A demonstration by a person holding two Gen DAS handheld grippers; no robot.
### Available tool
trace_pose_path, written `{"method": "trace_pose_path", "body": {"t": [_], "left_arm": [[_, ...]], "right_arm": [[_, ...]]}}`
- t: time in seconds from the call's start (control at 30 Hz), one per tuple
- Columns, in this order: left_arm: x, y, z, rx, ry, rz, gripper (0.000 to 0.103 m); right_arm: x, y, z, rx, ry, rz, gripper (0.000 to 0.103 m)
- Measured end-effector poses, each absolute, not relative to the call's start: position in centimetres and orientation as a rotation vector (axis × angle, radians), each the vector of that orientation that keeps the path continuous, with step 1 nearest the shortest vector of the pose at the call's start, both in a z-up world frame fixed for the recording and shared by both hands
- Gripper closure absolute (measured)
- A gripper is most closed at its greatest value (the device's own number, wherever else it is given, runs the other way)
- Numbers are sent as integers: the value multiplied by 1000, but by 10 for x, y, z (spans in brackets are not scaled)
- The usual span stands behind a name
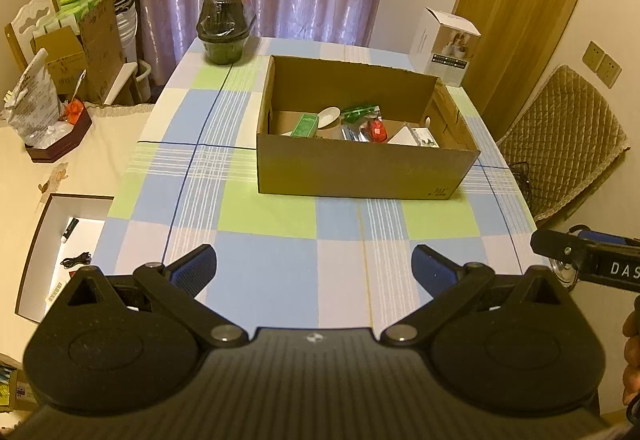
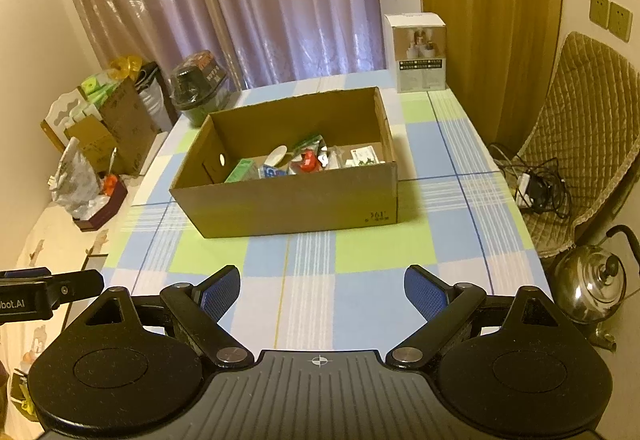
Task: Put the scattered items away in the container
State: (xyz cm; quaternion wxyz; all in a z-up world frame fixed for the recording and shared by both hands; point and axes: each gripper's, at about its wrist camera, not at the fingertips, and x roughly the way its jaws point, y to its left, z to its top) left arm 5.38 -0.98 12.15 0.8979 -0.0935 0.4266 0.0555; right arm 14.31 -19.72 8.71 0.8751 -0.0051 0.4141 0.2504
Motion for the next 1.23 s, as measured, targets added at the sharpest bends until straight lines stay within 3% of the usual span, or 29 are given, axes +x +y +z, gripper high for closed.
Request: {"method": "trace_pose_path", "body": {"t": [1.23], "left_arm": [[66,-8,113,-174,881,125,1]], "right_arm": [[154,-191,80,-35,876,515,9]]}}
